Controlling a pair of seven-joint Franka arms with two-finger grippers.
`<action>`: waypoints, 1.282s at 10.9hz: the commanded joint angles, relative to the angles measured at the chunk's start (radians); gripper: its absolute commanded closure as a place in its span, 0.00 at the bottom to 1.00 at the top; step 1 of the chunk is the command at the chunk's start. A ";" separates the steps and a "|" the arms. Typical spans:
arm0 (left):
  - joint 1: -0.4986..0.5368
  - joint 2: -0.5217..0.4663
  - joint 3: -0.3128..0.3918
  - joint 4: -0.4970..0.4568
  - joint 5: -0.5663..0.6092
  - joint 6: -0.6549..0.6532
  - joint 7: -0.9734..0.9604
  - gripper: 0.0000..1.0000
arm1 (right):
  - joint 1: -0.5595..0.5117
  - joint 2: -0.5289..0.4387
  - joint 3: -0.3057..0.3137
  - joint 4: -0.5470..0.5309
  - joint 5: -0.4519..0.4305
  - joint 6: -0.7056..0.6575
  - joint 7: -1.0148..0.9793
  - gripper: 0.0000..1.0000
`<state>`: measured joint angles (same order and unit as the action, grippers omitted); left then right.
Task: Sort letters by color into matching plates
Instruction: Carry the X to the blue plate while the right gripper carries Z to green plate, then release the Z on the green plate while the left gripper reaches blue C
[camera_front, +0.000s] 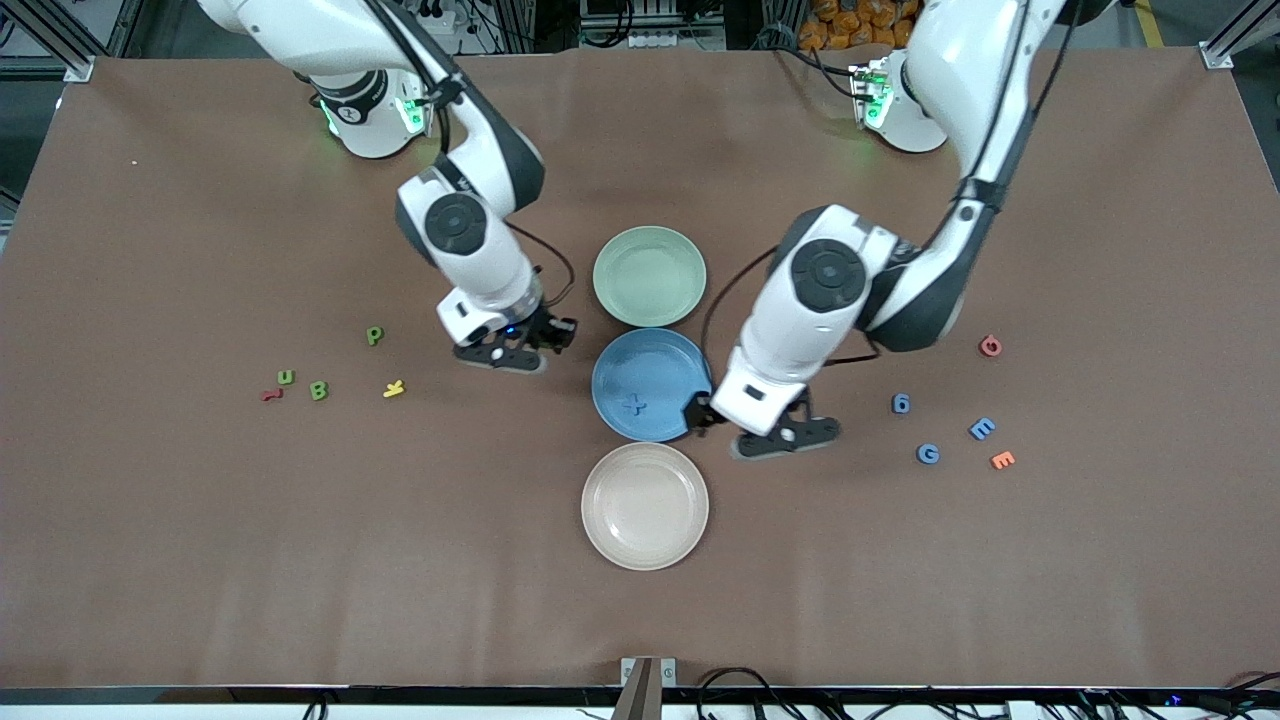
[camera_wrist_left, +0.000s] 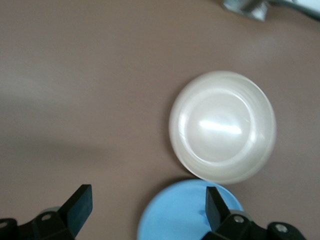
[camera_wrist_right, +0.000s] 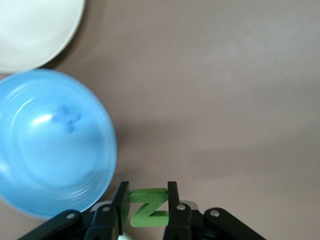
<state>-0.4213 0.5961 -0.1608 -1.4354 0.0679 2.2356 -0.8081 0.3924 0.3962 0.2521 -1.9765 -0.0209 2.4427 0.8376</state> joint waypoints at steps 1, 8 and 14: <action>0.113 -0.076 -0.005 -0.020 0.062 -0.066 0.081 0.00 | 0.109 0.090 0.021 0.100 -0.014 -0.004 0.153 1.00; 0.271 -0.010 -0.002 -0.056 0.064 -0.166 0.438 0.00 | 0.296 0.167 0.030 0.134 -0.106 -0.013 0.354 0.38; 0.361 -0.001 -0.003 -0.138 0.064 -0.177 0.758 0.00 | 0.223 0.124 0.042 0.130 -0.137 -0.071 0.345 0.18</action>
<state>-0.0893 0.6109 -0.1528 -1.5352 0.1108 2.0685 -0.1630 0.6820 0.5523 0.2737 -1.8551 -0.1139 2.4408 1.1712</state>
